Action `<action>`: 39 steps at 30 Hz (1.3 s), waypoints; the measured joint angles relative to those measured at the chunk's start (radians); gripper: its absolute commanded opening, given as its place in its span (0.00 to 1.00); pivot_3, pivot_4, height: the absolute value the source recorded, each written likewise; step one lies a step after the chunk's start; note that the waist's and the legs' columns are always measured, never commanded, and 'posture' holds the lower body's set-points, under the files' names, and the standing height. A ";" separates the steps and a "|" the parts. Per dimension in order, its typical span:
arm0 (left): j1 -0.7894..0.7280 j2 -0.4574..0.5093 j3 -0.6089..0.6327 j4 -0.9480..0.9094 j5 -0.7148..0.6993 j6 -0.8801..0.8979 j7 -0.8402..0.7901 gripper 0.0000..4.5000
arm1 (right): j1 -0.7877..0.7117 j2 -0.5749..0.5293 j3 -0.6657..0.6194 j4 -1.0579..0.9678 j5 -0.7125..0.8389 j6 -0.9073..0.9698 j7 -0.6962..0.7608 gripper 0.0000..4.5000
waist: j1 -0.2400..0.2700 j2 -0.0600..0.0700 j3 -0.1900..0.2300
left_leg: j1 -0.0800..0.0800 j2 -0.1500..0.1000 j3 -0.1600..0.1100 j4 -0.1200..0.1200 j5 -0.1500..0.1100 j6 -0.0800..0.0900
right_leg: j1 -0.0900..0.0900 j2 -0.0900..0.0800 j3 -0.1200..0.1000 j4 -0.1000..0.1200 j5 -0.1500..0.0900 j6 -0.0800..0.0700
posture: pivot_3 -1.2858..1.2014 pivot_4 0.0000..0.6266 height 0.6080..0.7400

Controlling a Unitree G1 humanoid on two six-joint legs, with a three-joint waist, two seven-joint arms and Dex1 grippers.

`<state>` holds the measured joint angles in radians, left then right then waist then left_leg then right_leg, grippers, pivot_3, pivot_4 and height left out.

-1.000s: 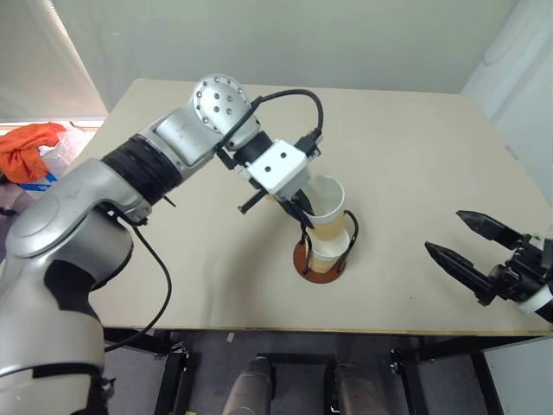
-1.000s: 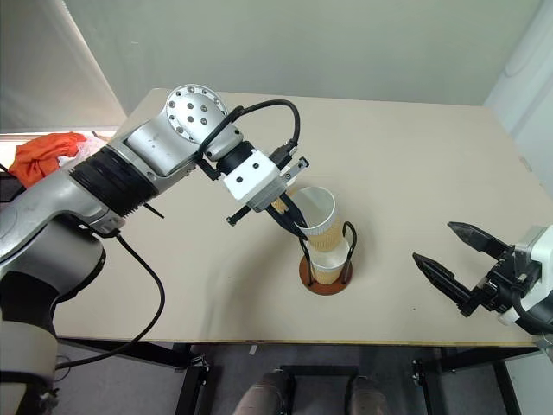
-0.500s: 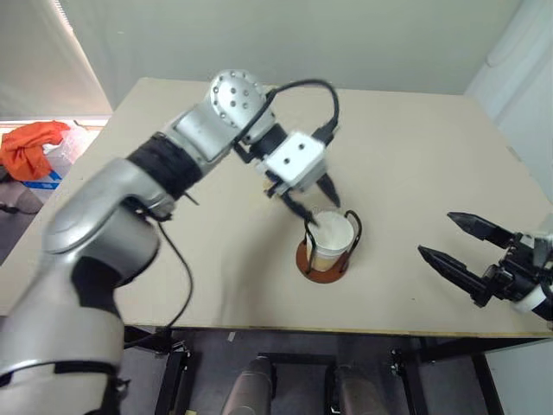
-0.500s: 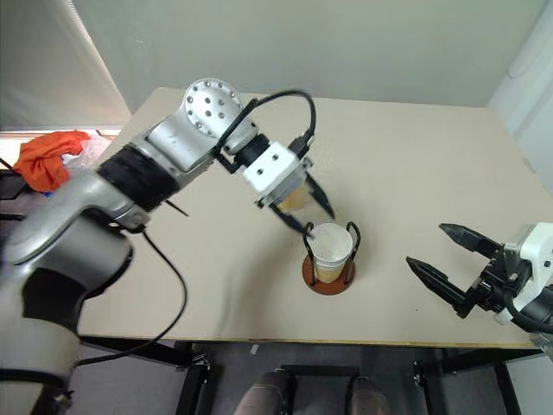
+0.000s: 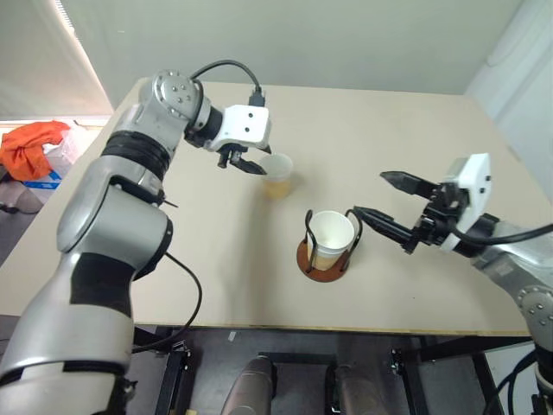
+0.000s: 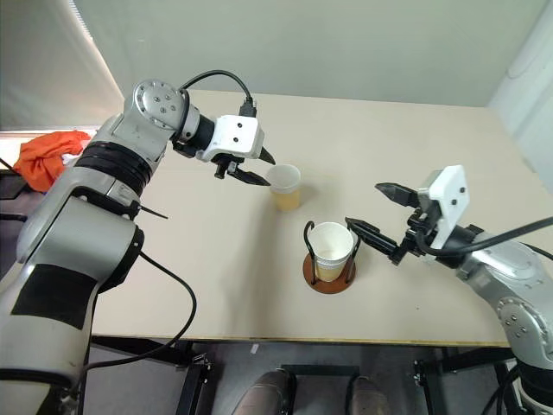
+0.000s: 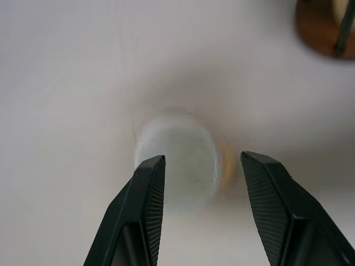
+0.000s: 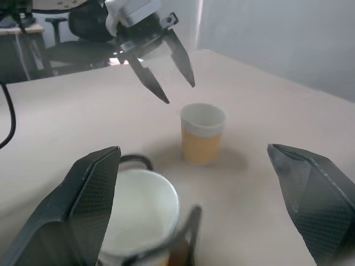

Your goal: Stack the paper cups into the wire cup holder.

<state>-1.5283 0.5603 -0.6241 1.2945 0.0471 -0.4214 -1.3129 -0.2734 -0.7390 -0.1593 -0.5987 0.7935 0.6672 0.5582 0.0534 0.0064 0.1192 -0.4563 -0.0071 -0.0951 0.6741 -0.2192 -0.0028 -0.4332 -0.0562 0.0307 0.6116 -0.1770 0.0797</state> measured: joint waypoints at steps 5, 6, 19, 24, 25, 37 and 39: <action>0.027 -0.041 0.035 0.022 0.108 0.006 0.068 0.52 | 0.000 0.020 0.014 -0.011 -0.013 0.000 -0.010 1.00 | 0.005 0.000 0.000 | -0.003 -0.001 0.002 0.006 -0.002 0.001 | -0.001 -0.001 0.000 -0.002 -0.001 0.001 | 0.52 0.24 1.00; 0.028 -0.049 0.040 0.023 0.120 0.006 0.075 0.52 | 0.000 0.021 0.014 -0.015 -0.014 0.000 -0.015 1.00 | 0.004 0.000 0.000 | -0.003 -0.001 0.003 0.006 -0.003 0.001 | -0.001 -0.001 0.001 -0.002 -0.001 0.001 | 0.52 0.24 1.00; 0.060 -0.104 0.097 0.045 0.280 0.015 0.119 0.52 | 0.042 0.026 -0.037 -0.082 -0.022 0.041 -0.094 1.00 | 0.003 0.000 0.000 | 0.001 0.000 0.005 0.006 -0.003 0.001 | -0.001 -0.001 0.002 0.000 0.001 0.000 | 0.52 0.24 1.00; 0.070 -0.122 0.102 0.046 0.329 0.028 0.168 0.25 | 0.064 0.019 -0.060 -0.108 0.001 0.065 -0.107 1.00 | 0.003 0.000 0.000 | 0.001 0.000 0.006 0.006 -0.003 0.001 | -0.001 0.000 0.002 0.000 0.001 0.000 | 0.52 0.24 1.00; 0.071 -0.127 0.103 0.046 0.336 0.029 0.180 0.16 | 0.066 0.019 -0.061 -0.116 0.005 0.069 -0.112 1.00 | 0.003 0.000 0.000 | 0.001 0.000 0.006 0.006 -0.003 0.001 | -0.001 -0.001 0.002 0.000 0.001 0.000 | 0.52 0.24 1.00; 0.073 -0.127 0.161 0.057 0.347 0.023 0.075 0.01 | 0.088 0.002 -0.100 -0.128 0.029 0.090 -0.129 1.00 | 0.003 0.000 0.000 | 0.001 0.000 0.007 0.006 -0.003 0.001 | -0.001 0.000 0.003 0.000 0.002 0.001 | 0.52 0.24 1.00; 0.071 -0.125 0.203 0.057 0.321 0.021 0.015 0.01 | 0.105 -0.019 -0.122 -0.129 0.048 0.089 -0.106 1.00 | 0.003 0.000 0.000 | 0.001 0.000 0.007 0.006 -0.003 0.001 | -0.001 0.000 0.003 0.000 0.002 0.001 | 0.52 0.24 1.00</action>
<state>-1.4570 0.4358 -0.4214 1.3511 0.3677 -0.4007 -1.2982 -0.1685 -0.7575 -0.2817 -0.7277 0.8411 0.7562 0.4523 0.0567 0.0062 0.1191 -0.4556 -0.0071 -0.0879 0.6802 -0.2224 -0.0013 -0.4344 -0.0564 0.0339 0.6114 -0.1753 0.0809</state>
